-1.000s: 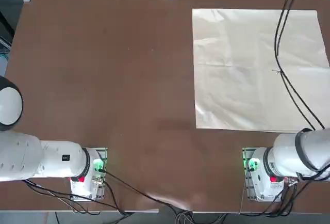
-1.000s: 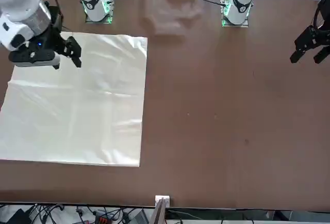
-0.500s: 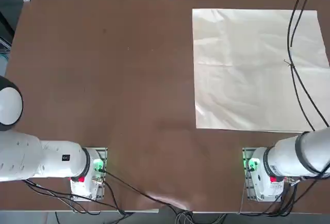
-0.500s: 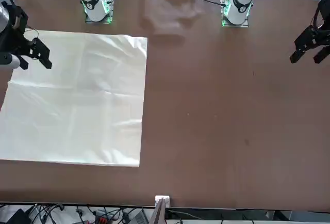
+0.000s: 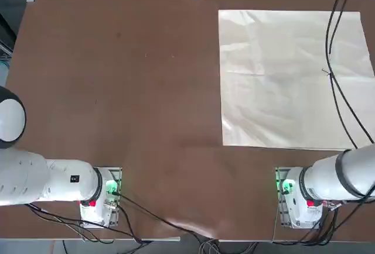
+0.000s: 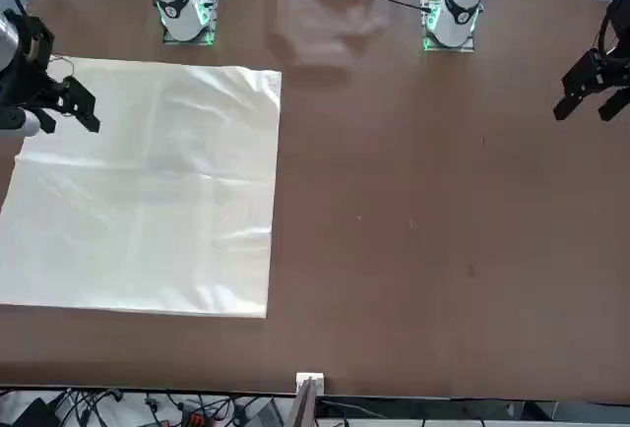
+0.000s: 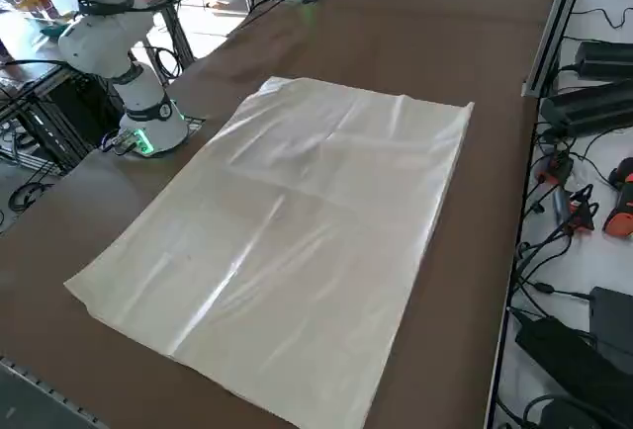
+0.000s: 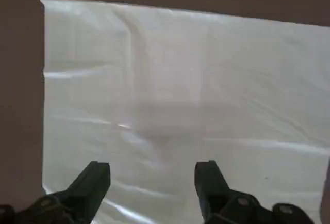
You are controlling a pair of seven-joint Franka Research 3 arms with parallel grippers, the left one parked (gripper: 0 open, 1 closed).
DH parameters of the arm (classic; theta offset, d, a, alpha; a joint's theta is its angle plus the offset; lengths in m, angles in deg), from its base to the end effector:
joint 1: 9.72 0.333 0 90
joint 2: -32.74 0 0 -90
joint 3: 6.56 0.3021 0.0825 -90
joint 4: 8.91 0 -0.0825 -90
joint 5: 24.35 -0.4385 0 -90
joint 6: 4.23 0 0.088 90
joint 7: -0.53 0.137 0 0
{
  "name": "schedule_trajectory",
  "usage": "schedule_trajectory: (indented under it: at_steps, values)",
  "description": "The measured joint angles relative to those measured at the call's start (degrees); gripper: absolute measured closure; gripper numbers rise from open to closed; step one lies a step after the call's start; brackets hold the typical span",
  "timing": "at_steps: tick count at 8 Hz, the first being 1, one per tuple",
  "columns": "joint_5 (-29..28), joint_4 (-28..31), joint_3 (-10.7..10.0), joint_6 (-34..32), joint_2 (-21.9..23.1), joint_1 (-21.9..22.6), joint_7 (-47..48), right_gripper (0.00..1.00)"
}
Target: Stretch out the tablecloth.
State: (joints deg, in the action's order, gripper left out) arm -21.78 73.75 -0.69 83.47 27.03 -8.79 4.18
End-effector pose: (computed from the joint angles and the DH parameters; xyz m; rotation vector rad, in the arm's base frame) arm 0.6310 0.0660 0.5827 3.1050 0.0823 -0.0124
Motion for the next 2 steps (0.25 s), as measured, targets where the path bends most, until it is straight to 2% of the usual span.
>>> schedule_trajectory:
  at_steps: [2]
  values:
    - [-1.8,2.0,0.0,1.3,-0.6,0.1,0.0,0.00]
